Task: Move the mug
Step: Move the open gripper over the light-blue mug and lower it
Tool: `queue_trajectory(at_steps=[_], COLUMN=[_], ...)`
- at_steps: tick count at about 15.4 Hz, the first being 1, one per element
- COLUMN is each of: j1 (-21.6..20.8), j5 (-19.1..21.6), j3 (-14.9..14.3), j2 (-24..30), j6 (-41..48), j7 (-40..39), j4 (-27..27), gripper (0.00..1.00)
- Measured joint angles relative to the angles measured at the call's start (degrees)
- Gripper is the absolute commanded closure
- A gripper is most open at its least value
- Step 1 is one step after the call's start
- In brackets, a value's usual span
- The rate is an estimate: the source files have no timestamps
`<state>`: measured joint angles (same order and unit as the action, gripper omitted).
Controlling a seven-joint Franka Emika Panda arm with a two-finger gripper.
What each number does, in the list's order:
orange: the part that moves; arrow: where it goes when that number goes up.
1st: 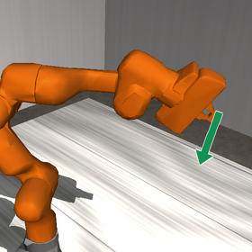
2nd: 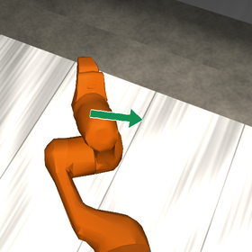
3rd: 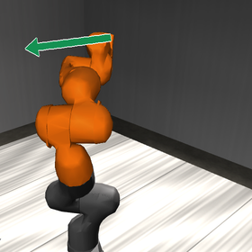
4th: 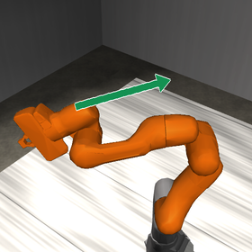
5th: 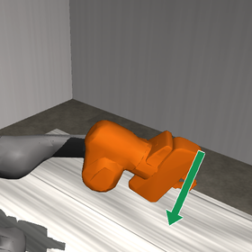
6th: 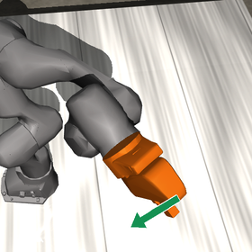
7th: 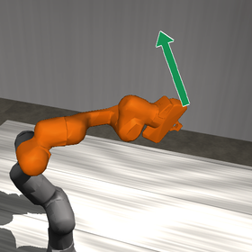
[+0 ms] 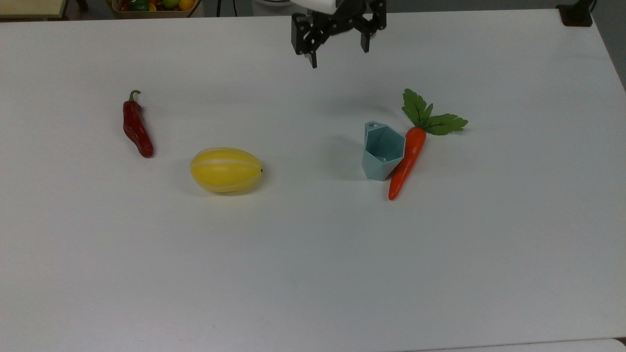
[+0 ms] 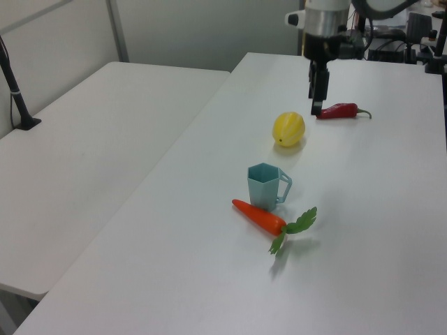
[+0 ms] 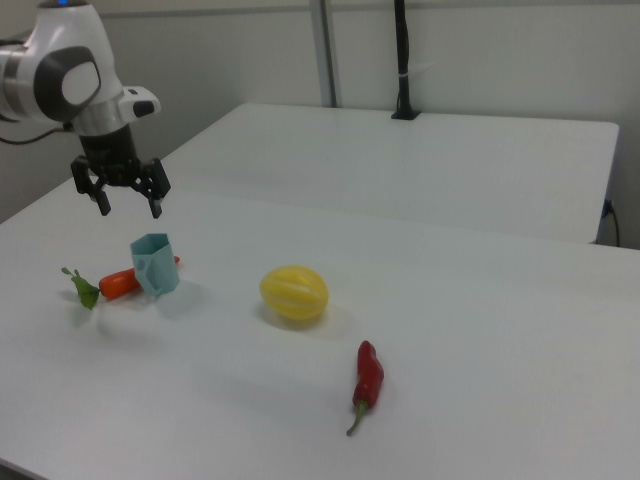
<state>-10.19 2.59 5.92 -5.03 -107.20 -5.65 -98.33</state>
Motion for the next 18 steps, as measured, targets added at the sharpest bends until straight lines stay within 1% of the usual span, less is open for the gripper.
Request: queue_trajectory(at_steps=[5,12,14,16,17,18], j1=[-1.76,-2.37,-2.39,-2.61,-2.76,-2.83], j5=[0.00,-0.35,-0.68,-1.11,-1.53,-1.77], j3=[0.02,1.23,1.68,2.23,2.50,2.75], j2=[-3.36,-8.59,-9.83,-11.03,-11.54,-11.98], j6=[-8.49,-14.29,-16.58,-18.06,-18.45,-18.57], j7=[3.36,3.95,3.95,3.95,3.96,4.00], j4=[-2.98,-4.03,-4.67,-5.15,-5.36,-5.46], gripper=[0.00,0.00,0.03,0.09,0.14,0.15])
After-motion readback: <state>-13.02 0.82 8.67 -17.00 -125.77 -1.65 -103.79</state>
